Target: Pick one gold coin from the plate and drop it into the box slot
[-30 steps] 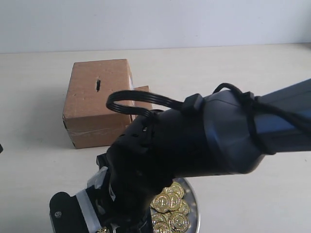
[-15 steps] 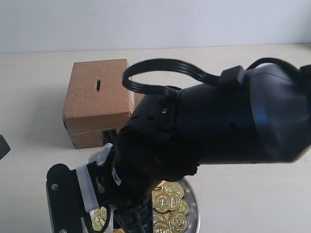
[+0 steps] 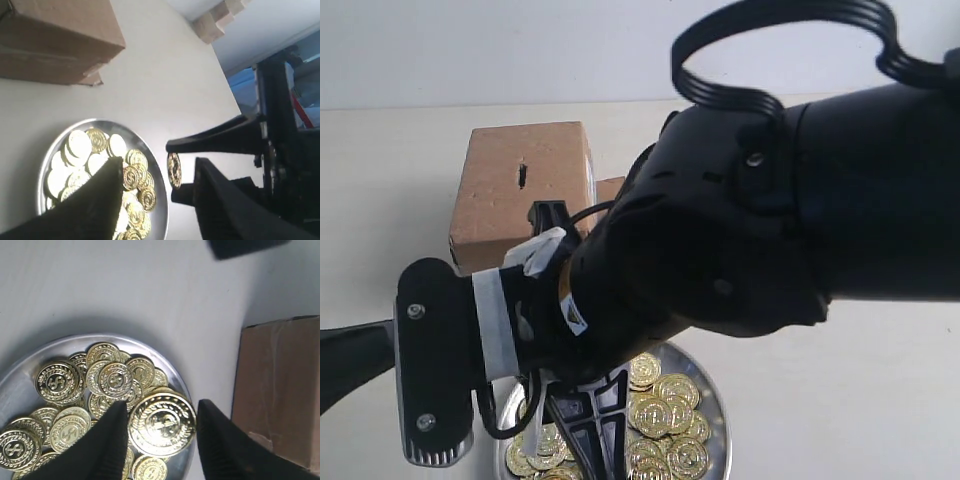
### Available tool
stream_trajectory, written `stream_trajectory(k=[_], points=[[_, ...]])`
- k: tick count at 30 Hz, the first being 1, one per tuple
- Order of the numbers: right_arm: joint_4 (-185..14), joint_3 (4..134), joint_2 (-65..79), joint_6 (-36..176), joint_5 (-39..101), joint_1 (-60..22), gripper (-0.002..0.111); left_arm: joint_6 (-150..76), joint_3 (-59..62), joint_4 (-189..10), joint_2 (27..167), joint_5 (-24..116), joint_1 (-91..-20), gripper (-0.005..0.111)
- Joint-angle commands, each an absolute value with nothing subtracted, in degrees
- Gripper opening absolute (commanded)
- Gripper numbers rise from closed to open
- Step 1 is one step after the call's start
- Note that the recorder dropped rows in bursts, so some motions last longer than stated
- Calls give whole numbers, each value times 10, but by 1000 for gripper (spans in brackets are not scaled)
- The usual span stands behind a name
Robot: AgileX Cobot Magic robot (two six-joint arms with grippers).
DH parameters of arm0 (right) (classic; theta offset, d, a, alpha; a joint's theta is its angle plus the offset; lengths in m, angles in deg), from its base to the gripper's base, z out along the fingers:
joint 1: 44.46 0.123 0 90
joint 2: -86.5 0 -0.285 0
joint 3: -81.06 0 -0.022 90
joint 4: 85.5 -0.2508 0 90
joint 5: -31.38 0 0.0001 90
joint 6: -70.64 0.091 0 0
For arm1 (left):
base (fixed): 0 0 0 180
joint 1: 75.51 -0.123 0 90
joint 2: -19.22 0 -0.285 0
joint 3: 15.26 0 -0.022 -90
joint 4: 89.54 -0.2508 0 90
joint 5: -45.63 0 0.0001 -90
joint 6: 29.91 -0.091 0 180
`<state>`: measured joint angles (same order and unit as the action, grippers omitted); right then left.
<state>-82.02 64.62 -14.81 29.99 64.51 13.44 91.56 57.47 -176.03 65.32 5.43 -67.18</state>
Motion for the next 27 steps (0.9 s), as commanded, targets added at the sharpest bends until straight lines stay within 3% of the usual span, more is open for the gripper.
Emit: stream_trajectory(k=[1, 17, 27], points=[[-819, 648, -132, 306, 629, 135, 36, 918, 573, -1756, 704, 4, -667, 45], [-822, 648, -130, 326, 607, 135, 36, 865, 511, -1781, 878, -79, -667, 45], [-822, 648, -130, 329, 593, 135, 36, 808, 507, -1732, 913, -93, -667, 45]])
